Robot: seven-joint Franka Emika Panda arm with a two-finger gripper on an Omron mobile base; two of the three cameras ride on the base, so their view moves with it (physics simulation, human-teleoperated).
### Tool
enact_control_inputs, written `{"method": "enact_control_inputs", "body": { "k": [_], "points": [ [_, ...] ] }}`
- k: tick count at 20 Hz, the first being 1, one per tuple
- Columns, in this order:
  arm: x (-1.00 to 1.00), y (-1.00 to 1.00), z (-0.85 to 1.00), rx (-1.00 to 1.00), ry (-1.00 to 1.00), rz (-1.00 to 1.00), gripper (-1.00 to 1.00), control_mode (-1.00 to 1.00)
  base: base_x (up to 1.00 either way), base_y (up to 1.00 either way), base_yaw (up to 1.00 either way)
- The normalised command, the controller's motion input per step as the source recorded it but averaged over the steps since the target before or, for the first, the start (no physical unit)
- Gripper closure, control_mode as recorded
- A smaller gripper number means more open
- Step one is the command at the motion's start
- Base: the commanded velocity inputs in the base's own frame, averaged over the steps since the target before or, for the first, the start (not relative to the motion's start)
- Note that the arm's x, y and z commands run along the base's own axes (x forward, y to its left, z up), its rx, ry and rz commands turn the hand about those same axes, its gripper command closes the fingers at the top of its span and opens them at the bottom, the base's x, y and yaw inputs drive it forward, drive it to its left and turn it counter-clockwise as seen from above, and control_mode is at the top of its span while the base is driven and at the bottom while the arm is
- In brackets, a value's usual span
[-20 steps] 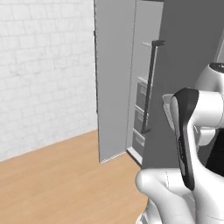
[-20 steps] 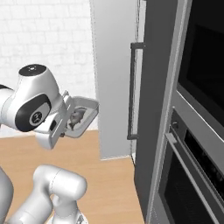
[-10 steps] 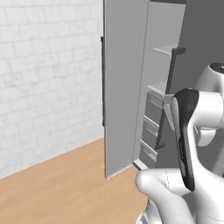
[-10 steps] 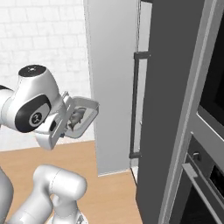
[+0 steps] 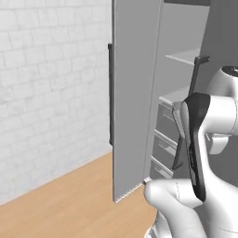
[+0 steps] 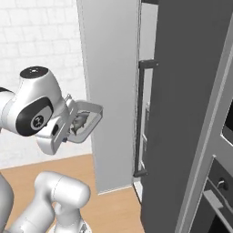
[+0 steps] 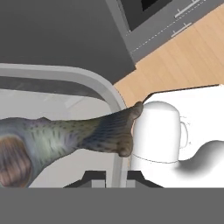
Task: Take the meat container that has the fish and place it on the second highest rack of the freezer. Then take the vegetable container that has the sweet potato and lime and place it on the highest rack of the freezer.
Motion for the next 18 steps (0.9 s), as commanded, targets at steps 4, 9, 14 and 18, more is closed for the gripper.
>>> {"method": "enact_control_inputs", "body": {
  "k": [4, 9, 14, 18],
  "points": [
    [0.0, 0.0, 0.0, 0.0, 0.0, 0.0, 1.0, 1.0, 0.33, 0.29, -0.25],
    [0.0, 0.0, 0.0, 0.0, 0.0, 0.0, 1.0, 1.0, 0.19, 0.45, -0.3],
    [0.0, 0.0, 0.0, 0.0, 0.0, 0.0, 1.0, 1.0, 0.14, 0.62, -0.34],
    [0.0, 0.0, 0.0, 0.0, 0.0, 0.0, 1.0, 1.0, 0.14, 0.51, -0.4]
  ]
}}
